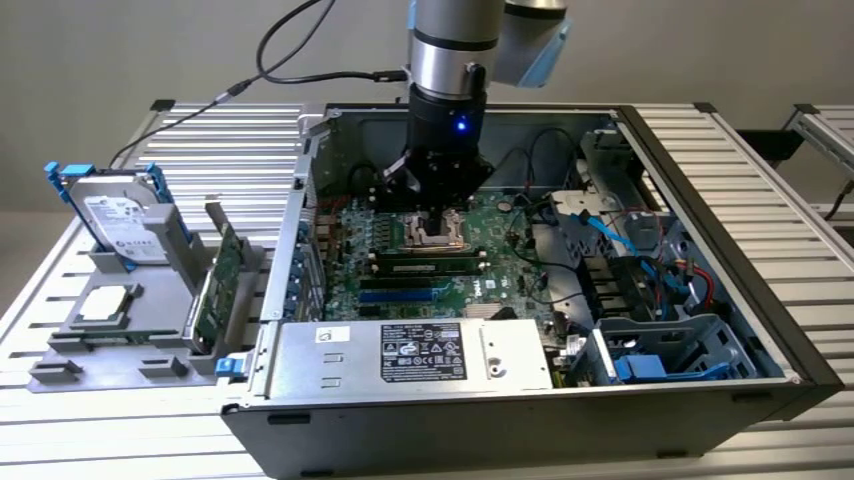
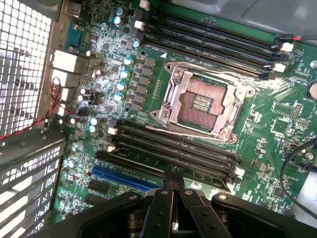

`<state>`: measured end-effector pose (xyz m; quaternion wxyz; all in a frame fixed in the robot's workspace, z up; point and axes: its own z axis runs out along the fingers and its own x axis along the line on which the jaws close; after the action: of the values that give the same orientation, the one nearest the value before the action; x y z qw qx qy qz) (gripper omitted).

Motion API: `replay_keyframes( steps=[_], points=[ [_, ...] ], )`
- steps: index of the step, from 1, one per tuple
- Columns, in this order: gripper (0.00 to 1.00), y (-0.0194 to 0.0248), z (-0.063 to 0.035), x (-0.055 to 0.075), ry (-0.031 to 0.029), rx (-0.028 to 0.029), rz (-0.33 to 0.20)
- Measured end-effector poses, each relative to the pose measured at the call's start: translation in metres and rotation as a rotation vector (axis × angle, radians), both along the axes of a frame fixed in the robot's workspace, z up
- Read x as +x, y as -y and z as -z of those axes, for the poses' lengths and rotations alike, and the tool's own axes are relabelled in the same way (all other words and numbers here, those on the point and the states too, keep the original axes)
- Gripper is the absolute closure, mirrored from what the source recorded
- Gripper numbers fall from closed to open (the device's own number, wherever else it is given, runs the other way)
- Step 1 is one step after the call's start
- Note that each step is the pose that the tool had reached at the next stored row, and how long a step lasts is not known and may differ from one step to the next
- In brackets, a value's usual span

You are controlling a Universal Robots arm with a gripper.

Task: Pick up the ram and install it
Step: 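Press down the ram until it locks into place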

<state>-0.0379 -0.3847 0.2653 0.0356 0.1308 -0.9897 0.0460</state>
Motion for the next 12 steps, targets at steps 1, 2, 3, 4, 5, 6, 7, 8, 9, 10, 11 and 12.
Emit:
replay_keyframes(
  steps=[1,2,3,4,5,6,7,8,9,10,11,12],
  points=[
    [0.89,0.0,0.0,0.0,0.0005,0.0,0.013],
    [0.89,0.0,0.0,0.0,0.001,0.0,0.026],
    [0.89,0.0,0.0,0.0,0.0015,0.0,0.038],
    [0.89,0.0,0.0,0.0,0.0019,0.0,0.051],
    [0.89,0.0,0.0,0.0,0.0022,0.0,0.063],
    [0.89,0.0,0.0,0.0,0.0024,0.0,0.075],
    [0.89,0.0,0.0,0.0,0.0026,0.0,0.086],
    [0.89,0.0,0.0,0.0,0.0028,0.0,0.097],
    [0.89,0.0,0.0,0.0,0.003,0.0,0.106],
    [0.89,0.0,0.0,0.0,0.0033,0.0,0.115],
    [0.89,0.0,0.0,0.0001,0.0035,0.0,0.122],
    [0.89,0.0,0.0,0.0001,0.0037,0.0,0.128]
  ],
)
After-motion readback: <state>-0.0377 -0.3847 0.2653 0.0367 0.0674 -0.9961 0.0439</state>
